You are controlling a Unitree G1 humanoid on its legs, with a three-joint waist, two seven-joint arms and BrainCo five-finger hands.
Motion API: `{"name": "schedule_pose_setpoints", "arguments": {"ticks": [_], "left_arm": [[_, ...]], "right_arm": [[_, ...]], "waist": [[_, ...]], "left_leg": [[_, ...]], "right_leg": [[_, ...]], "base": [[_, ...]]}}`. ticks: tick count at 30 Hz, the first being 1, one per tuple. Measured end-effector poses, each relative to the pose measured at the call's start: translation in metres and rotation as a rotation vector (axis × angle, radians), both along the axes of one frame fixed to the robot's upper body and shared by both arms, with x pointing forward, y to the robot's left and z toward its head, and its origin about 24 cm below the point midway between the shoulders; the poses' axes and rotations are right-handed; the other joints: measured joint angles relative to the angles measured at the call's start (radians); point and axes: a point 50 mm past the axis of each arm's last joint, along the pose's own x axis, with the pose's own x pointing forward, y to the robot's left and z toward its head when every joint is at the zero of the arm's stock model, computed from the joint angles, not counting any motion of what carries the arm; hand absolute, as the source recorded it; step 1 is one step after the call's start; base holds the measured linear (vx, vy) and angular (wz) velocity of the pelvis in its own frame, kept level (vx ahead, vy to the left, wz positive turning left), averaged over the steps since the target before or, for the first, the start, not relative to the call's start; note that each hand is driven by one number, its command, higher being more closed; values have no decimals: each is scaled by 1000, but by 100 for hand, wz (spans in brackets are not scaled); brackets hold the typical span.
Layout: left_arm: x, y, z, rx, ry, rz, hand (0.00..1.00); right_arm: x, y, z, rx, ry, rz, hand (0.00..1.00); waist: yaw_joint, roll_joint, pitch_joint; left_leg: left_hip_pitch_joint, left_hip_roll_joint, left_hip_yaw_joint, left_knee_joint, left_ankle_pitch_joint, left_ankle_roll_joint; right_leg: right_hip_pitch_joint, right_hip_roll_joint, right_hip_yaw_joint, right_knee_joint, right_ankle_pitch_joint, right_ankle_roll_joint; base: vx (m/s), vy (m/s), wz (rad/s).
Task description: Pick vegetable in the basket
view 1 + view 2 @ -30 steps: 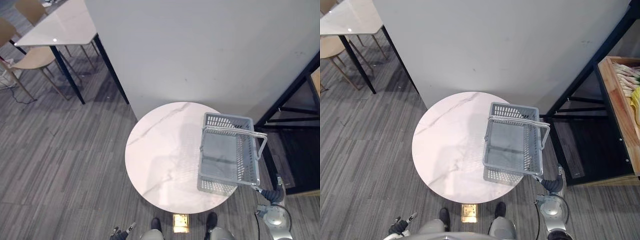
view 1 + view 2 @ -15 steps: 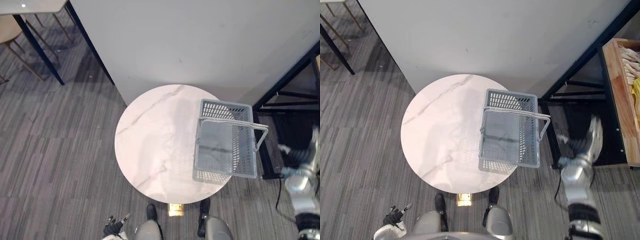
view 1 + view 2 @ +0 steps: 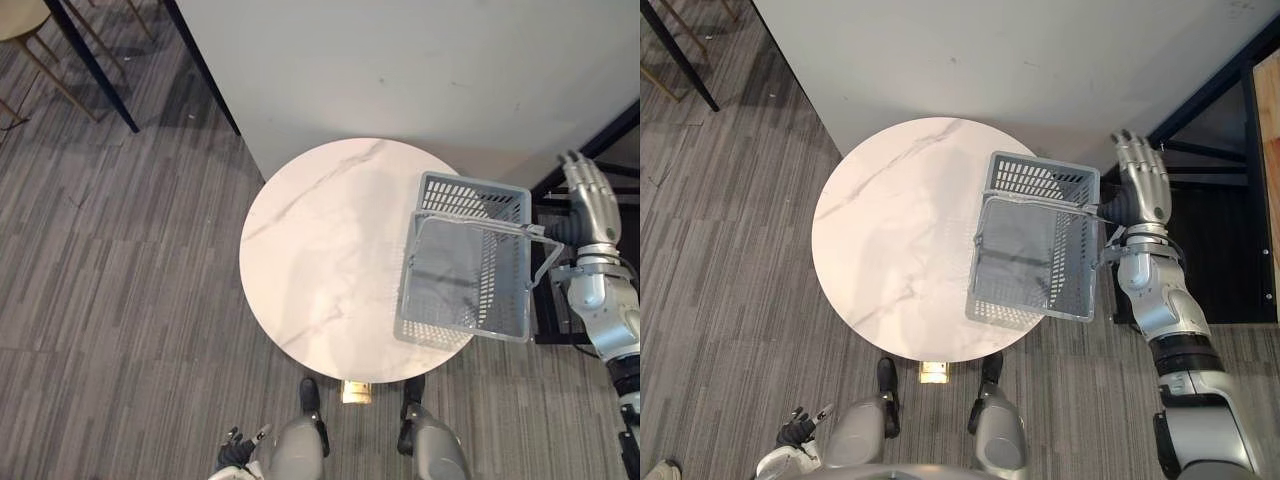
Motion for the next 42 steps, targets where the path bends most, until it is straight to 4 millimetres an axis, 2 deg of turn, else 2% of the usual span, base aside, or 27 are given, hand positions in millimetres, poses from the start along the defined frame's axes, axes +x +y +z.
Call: {"name": "schedule_pose_setpoints", "arguments": {"ticks": [6, 10, 21, 42], "left_arm": [[0, -1, 0, -5, -3, -7, 0], [0, -2, 0, -11, -4, -19, 0], [3, -2, 1, -12, -19, -41, 0], [4, -6, 1, -25, -24, -54, 0]], "right_arm": [[10, -4, 2, -6, 90, 20, 0], [10, -3, 3, -49, 145, 69, 0], [12, 1, -9, -63, 257, 123, 0], [20, -22, -13, -27, 327, 14, 0]], "waist": [[1, 1, 5], [0, 1, 5], [2, 0, 6], [17, 25, 36]], "left_leg": [[-8, -9, -7, -5, 15, 6], [-8, -10, -7, -8, 19, 6], [-8, -12, -9, -8, 19, 6], [-9, -18, -28, -8, 20, 8]], "right_leg": [[-2, -6, -2, -12, 10, 4], [-2, -5, -1, -17, 10, 4], [-1, -4, 1, -25, 12, 2], [6, -9, -8, -25, 12, 2]], "base": [[-45, 18, 4], [0, 0, 0], [0, 0, 0], [0, 0, 0]]}}
